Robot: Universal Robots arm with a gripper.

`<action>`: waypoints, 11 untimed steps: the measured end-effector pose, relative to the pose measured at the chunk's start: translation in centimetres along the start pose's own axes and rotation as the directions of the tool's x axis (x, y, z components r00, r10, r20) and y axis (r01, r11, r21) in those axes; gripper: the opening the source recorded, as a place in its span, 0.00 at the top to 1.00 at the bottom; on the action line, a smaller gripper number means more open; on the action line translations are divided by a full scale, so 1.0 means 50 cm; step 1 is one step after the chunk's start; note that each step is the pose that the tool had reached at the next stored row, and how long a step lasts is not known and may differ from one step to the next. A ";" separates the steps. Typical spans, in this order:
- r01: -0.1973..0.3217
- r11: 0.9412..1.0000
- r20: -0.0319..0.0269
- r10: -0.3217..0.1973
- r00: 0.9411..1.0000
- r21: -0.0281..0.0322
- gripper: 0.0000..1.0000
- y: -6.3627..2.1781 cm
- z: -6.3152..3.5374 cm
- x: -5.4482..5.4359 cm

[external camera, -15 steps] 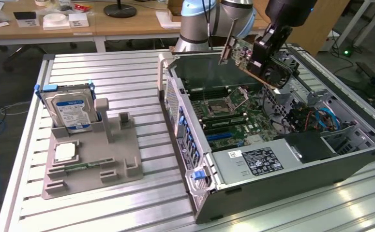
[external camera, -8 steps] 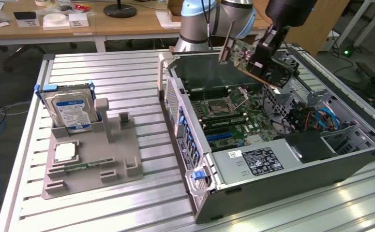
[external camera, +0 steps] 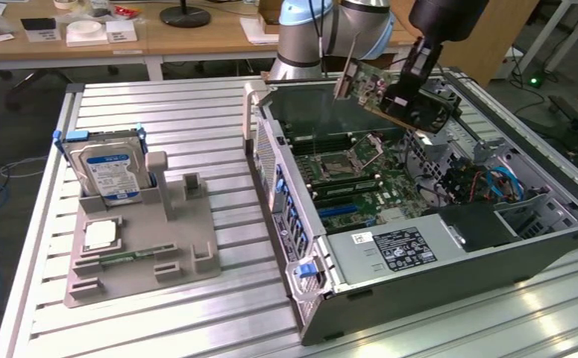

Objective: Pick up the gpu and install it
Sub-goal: 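Insert the gpu into the slot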

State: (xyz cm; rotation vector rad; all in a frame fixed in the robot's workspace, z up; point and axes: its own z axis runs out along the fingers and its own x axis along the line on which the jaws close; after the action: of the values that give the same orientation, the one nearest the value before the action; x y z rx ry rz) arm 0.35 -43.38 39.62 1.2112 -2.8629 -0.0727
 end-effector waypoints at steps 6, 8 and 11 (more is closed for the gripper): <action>0.098 0.995 -0.006 -0.098 0.995 0.001 0.72 0.000 0.000 0.000; 0.131 0.991 -0.007 -0.131 0.991 0.001 0.72 0.000 0.000 0.000; 0.180 0.984 -0.010 -0.180 0.984 0.001 0.72 0.000 0.001 0.000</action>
State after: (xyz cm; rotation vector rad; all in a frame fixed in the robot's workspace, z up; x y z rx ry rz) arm 0.35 -43.38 39.60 1.4632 -2.7381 -0.0677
